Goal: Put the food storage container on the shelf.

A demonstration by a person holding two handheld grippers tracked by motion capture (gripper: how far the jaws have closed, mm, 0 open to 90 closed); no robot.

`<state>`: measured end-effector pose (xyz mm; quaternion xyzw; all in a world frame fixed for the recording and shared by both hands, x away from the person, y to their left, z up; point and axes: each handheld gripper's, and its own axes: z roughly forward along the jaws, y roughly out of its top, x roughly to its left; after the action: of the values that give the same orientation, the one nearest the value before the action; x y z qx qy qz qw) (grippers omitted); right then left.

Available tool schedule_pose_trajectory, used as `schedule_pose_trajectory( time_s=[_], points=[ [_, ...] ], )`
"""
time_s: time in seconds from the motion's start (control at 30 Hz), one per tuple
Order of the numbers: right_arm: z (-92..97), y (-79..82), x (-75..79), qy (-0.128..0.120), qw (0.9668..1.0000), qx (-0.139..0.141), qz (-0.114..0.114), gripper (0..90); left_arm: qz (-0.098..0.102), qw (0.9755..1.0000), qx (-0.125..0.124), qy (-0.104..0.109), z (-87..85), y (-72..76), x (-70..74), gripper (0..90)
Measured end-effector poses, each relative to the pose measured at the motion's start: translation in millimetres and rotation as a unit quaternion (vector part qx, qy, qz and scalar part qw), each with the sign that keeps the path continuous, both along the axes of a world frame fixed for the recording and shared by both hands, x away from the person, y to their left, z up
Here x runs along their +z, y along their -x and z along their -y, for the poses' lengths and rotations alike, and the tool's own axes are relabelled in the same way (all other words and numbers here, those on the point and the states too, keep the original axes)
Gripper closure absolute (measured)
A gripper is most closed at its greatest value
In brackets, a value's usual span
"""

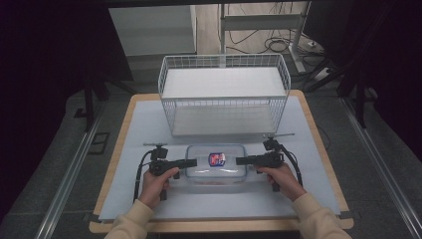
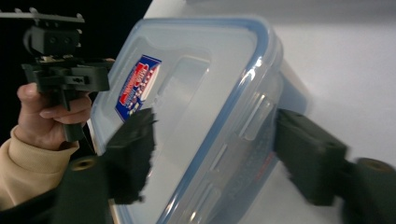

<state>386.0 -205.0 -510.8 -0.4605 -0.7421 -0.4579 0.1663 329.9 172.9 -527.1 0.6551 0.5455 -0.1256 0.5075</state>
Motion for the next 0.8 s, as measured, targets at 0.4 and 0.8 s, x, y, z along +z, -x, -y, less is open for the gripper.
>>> schedule_pose_trajectory(
  time_s=[0.4,0.8],
  points=[
    [6.3,7.6,4.1,-0.012,0.9998,0.001,0.014,44.1,0.025,0.9997,0.005,-0.008,0.7,11.8,4.2,37.3],
    [7.5,37.3,17.0,0.002,0.9963,0.007,0.085,49.8,0.091,0.9953,0.008,-0.032,2.7,41.0,11.4,43.4]
  ],
)
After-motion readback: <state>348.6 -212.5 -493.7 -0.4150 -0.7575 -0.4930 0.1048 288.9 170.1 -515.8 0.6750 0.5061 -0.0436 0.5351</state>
